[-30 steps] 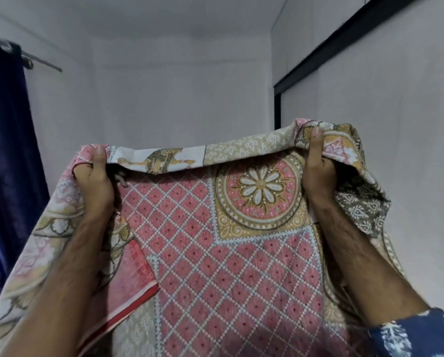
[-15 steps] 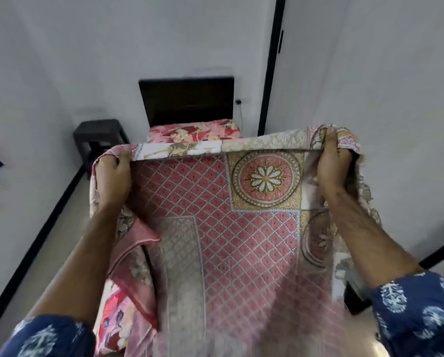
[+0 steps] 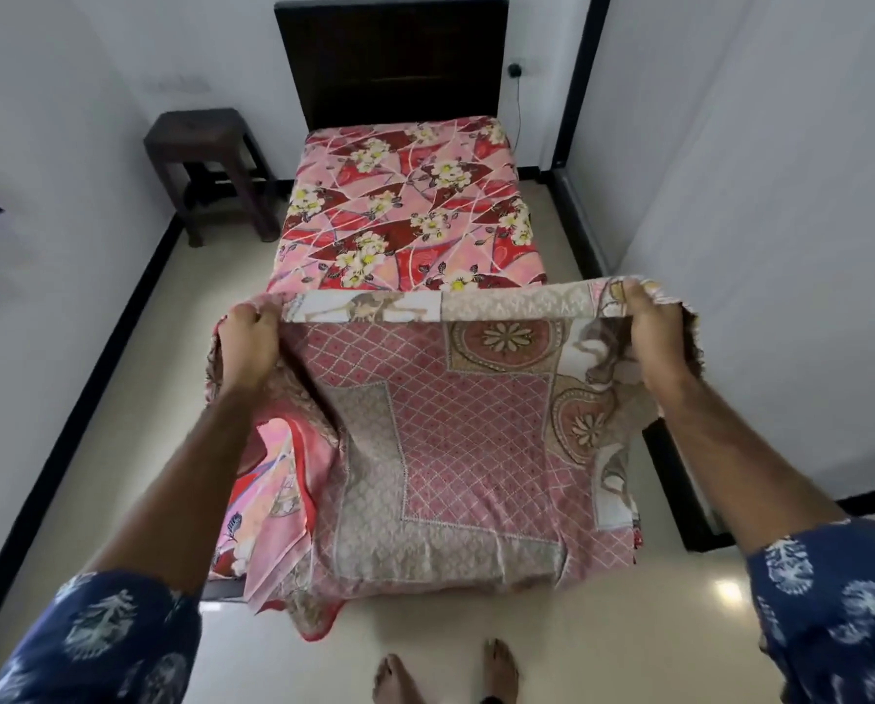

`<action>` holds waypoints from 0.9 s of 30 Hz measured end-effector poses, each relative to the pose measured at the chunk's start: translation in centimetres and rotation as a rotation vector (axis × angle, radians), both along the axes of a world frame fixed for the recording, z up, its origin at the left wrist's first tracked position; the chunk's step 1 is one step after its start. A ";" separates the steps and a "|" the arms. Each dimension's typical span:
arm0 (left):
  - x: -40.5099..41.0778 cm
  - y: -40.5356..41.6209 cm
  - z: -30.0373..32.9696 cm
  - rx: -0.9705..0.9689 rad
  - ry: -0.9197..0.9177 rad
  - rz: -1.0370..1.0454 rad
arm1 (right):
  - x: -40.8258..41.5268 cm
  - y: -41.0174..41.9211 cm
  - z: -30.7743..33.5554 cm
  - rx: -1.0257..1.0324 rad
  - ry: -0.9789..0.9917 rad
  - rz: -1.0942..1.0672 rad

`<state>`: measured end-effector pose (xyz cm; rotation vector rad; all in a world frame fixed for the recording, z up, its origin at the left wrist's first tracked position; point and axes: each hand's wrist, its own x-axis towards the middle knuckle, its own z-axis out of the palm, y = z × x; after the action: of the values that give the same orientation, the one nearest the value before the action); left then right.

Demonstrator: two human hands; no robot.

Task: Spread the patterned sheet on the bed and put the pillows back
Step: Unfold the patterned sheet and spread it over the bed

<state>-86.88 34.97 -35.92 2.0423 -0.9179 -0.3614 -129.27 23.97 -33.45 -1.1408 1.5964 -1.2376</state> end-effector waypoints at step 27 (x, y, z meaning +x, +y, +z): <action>5.7 1.8 1.1 -0.140 -0.169 -0.173 | 16.7 5.4 -16.3 0.370 0.791 1.052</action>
<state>-81.17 36.75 -34.83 1.8918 -1.1940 -0.2114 -112.54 29.32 -49.72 -1.9451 1.2669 0.2221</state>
